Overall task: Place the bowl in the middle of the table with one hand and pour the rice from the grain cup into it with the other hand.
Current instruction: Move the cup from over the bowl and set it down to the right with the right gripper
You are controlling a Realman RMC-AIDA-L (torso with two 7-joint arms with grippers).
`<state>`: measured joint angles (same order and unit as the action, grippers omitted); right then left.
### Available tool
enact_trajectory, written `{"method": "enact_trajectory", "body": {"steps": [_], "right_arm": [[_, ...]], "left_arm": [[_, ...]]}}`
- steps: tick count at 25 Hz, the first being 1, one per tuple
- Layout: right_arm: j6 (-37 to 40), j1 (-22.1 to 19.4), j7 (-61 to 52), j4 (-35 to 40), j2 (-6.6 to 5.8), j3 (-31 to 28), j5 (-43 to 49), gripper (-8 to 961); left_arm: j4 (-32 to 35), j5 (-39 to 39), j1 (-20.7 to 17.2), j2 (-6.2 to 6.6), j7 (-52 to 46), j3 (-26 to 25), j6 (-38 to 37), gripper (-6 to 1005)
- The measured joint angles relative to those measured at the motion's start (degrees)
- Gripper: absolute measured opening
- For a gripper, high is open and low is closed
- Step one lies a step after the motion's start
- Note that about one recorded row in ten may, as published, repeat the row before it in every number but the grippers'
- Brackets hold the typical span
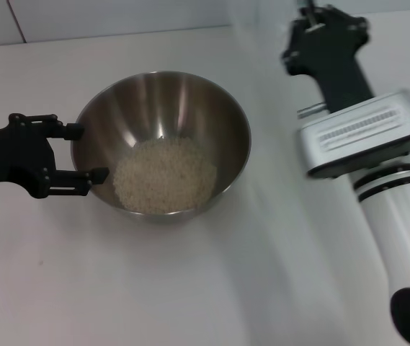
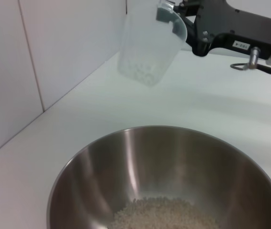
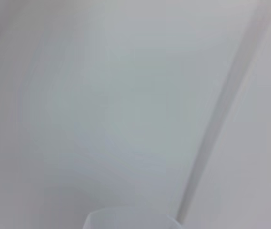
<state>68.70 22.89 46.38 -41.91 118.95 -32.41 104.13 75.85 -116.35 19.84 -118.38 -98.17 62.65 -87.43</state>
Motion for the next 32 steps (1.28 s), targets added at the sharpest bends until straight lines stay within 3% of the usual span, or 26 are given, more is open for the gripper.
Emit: {"method": "enact_trajectory", "body": {"steps": [1,5,6,8,12,25,32], "right_arm": [[0.0,0.0,0.0,0.0,0.0,0.0,0.0,102],[-7.0,3.3,-21.3,11.7,-0.48,-2.9,1.1,107],[-7.0,3.3,-21.3,11.7,-0.48,-2.9,1.1,108],[-10.8,6.1,-30.9,18.0,-0.3,-2.6,4.1,111],[-13.9,8.3,-40.1,23.2,0.07,-2.4,10.3,116],[-25.4,12.8,-44.6,26.1,0.21,-0.8,14.4,132],[-26.8,13.3,-44.4,26.2,0.41,0.8,15.0,141]], "left_arm": [[0.0,0.0,0.0,0.0,0.0,0.0,0.0,802],[0.0,0.0,-0.2,-0.01,0.0,0.0,0.4,802],[0.0,0.0,-0.2,-0.01,0.0,0.0,0.4,802],[-0.1,0.0,-0.2,0.0,0.0,0.0,0.4,802],[-0.2,0.1,-0.1,-0.03,0.0,0.0,0.5,802],[-0.3,0.1,0.3,-0.09,0.1,0.5,1.0,802],[-0.3,0.1,0.4,-0.09,0.1,0.6,1.0,802]]}}
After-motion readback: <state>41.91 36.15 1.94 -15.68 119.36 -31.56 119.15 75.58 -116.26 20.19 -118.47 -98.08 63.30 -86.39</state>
